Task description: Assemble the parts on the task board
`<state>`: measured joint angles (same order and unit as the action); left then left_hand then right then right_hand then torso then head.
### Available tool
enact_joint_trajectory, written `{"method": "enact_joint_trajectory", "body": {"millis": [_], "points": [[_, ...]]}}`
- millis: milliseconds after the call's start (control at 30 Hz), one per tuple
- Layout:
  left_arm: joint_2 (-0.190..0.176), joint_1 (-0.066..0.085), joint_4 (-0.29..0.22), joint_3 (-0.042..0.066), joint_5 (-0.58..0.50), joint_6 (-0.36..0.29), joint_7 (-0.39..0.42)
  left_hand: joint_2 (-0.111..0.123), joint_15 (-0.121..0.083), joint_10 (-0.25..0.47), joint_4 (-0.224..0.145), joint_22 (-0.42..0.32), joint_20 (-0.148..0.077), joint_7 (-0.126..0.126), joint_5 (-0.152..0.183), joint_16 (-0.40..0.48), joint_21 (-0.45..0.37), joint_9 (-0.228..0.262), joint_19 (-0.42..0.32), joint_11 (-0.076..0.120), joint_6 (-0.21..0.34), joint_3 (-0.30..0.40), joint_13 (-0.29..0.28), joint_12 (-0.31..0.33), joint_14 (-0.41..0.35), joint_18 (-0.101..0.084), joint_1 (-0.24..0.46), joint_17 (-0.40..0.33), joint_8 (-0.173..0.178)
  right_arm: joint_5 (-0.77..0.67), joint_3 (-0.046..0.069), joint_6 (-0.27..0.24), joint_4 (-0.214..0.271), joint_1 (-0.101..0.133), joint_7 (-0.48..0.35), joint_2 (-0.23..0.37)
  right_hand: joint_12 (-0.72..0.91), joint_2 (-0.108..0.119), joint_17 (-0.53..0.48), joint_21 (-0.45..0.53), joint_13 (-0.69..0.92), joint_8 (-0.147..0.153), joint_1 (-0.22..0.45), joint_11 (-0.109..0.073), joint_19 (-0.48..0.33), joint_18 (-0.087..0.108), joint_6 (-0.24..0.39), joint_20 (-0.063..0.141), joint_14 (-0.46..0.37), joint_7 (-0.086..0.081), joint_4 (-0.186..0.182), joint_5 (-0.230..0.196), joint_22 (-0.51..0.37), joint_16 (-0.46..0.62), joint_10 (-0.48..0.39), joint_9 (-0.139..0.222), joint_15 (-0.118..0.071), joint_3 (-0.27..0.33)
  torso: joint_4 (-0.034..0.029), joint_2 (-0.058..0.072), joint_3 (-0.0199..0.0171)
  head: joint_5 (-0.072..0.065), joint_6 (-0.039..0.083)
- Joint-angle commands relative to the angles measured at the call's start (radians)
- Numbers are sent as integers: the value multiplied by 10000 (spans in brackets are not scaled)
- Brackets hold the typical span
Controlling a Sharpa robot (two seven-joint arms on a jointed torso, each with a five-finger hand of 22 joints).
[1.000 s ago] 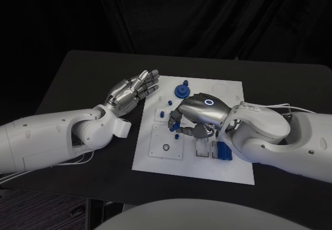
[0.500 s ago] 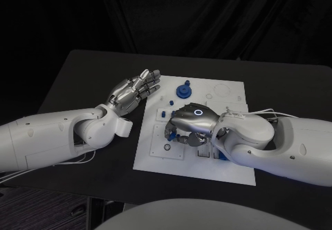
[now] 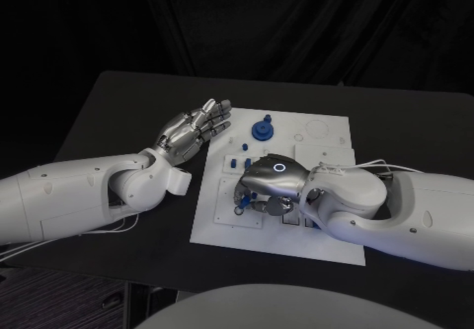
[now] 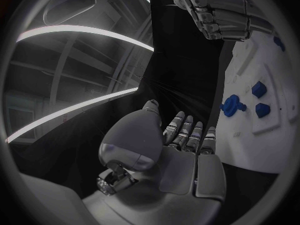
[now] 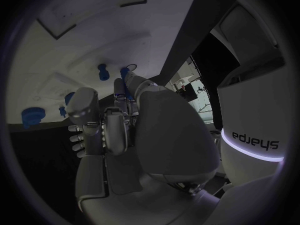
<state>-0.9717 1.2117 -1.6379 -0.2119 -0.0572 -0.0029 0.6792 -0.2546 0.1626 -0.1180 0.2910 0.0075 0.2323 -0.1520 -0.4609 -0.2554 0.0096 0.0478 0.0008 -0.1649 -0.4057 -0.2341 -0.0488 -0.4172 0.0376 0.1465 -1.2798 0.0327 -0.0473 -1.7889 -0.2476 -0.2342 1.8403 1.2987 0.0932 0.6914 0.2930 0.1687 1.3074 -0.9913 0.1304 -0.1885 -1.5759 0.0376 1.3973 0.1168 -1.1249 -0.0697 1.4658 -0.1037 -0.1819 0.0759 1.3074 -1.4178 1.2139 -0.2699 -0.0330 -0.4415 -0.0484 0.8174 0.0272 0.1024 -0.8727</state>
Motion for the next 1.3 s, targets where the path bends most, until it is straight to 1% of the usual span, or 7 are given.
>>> {"method": "enact_joint_trajectory", "body": {"millis": [33,300,700,1000,1100,1167,1300], "points": [[20,-17,-1,7,-19,160,927,13,-6,48,-32,-10,20,-195,-37,-61,-30,11,21,52,-73,-34,13,-62,-50,-37,-87,-1,-41,-144,5,124,61,-38,-40,-41,-25,-49,707,25,16,-24,19,-53,-32,-113,85,21,460,0,69,35,1243,36,114,-368,-51,-9,-14,-13,2,-12,1],[42,-19,17,7,-19,197,896,17,-6,56,-40,-10,22,-213,-60,-71,-30,12,21,50,-87,-27,14,-56,-50,-34,-120,0,-44,-146,5,376,86,-51,104,-86,-21,-53,671,111,40,-10,14,-59,-64,-97,100,22,445,0,103,40,1223,69,154,-382,-55,0,-3,-34,11,88,1],[91,-25,54,7,-19,238,864,17,1,59,-42,-10,27,-230,-72,-90,-31,15,21,50,-110,-23,14,-61,-47,-32,-141,3,-49,-147,5,629,76,-53,214,-195,-24,-71,642,173,63,2,46,-60,-92,-87,107,20,430,-1,109,8,1207,97,186,-398,-53,17,-27,-14,12,41,1],[108,-30,66,7,-19,256,842,14,23,75,-37,-9,43,-261,-75,-127,-30,23,21,44,-174,-18,17,-43,-37,-35,-168,8,-62,-147,5,945,19,-58,467,-262,-46,-75,540,425,80,15,40,-61,-184,-43,116,19,386,-1,145,-14,1147,189,163,-413,-52,26,-7,0,5,69,1],[112,-31,67,7,-19,260,836,14,24,75,-37,-9,43,-262,-75,-128,-30,23,21,44,-177,-18,17,-42,-36,-35,-168,8,-62,-147,4,988,-6,-71,516,-293,-110,-109,471,656,127,81,60,-11,-304,-12,187,-4,325,-38,211,-15,1096,265,-3,-435,-11,58,-16,2,6,63,1],[118,-33,72,7,-19,266,831,13,28,80,-36,-9,47,-270,-76,-134,-30,27,21,41,-200,-17,17,-40,-34,-36,-175,9,-67,-147,4,997,-25,-92,531,-323,-100,-136,441,797,226,376,76,76,-394,3,602,-58,283,-142,292,4,1068,303,-166,-335,62,77,-14,1,8,71,1],[128,-35,80,7,-19,277,823,13,41,85,-39,-9,60,-303,-91,-154,-30,33,21,27,-247,-12,15,-61,-28,-38,-202,11,-79,-147,4,1008,-51,-146,569,-363,-99,-130,390,938,263,433,115,114,-457,25,654,-83,251,-170,302,3,1035,351,-253,-313,92,103,-11,-1,9,76,1]]}}
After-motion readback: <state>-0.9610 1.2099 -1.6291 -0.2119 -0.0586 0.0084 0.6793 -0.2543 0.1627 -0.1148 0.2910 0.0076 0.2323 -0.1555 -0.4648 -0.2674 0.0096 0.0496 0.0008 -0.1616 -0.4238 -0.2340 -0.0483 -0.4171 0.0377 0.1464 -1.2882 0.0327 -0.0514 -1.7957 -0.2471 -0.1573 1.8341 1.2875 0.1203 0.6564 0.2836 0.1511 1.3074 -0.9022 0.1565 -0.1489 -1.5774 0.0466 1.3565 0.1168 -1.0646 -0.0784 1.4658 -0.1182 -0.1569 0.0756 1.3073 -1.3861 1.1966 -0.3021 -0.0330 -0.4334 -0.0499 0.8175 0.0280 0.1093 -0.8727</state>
